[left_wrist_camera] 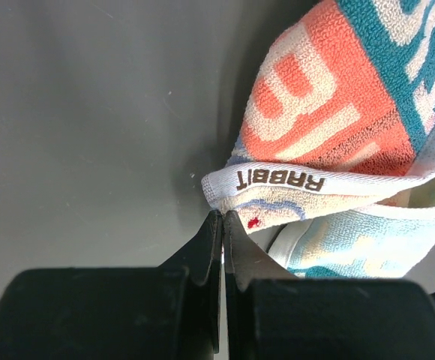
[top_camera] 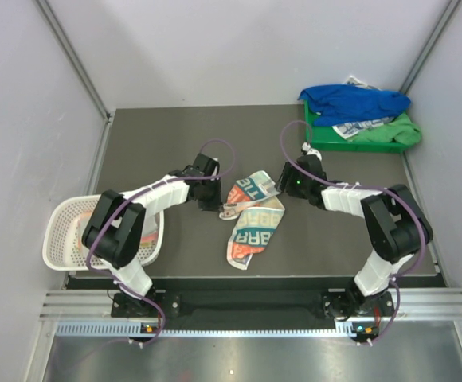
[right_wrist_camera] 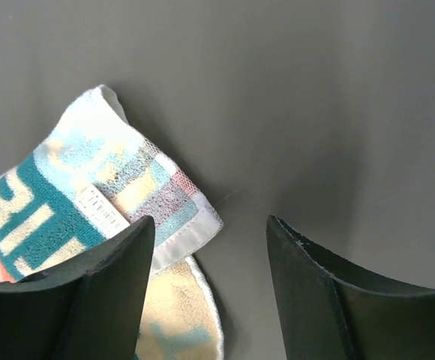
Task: Fold and stack the towels
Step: Flatten out the crumpled towel
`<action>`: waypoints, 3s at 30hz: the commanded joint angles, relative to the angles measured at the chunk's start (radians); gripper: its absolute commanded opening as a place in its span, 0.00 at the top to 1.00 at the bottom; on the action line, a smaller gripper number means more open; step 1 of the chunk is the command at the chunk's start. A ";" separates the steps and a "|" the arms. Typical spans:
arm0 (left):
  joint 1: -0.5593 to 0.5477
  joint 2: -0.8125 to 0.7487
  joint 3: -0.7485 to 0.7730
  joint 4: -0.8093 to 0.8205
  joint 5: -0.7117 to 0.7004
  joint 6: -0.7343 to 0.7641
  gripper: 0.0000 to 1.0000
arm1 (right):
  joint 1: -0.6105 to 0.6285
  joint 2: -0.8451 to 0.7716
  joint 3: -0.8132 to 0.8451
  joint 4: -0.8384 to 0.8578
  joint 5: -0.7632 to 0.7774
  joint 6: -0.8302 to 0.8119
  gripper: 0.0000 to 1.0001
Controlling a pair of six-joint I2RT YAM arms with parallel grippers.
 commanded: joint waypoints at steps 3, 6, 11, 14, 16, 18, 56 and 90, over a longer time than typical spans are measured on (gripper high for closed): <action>0.004 -0.055 -0.004 0.038 0.003 -0.001 1.00 | 0.013 0.028 0.050 0.007 -0.015 0.029 0.42; 0.002 -0.059 -0.002 0.033 0.000 -0.001 1.00 | 0.013 0.054 0.052 0.031 -0.050 0.063 0.47; 0.002 -0.066 -0.002 0.027 -0.004 -0.001 1.00 | 0.014 0.074 0.050 0.044 -0.074 0.101 0.56; 0.002 -0.069 0.001 0.022 -0.011 0.000 1.00 | 0.016 0.071 0.040 0.051 -0.076 0.121 0.56; 0.002 -0.070 0.001 0.022 -0.017 0.002 1.00 | 0.016 0.070 0.033 0.059 -0.082 0.133 0.56; 0.002 -0.069 -0.003 0.011 -0.035 -0.003 1.00 | 0.016 0.062 0.027 0.060 -0.097 0.144 0.55; -0.062 -0.452 0.186 -0.163 -0.115 0.215 1.00 | 0.065 -0.393 0.119 -0.142 -0.030 -0.032 1.00; -0.104 -0.725 0.645 -0.041 0.054 0.214 1.00 | 0.135 -0.779 0.770 -0.601 -0.078 -0.183 1.00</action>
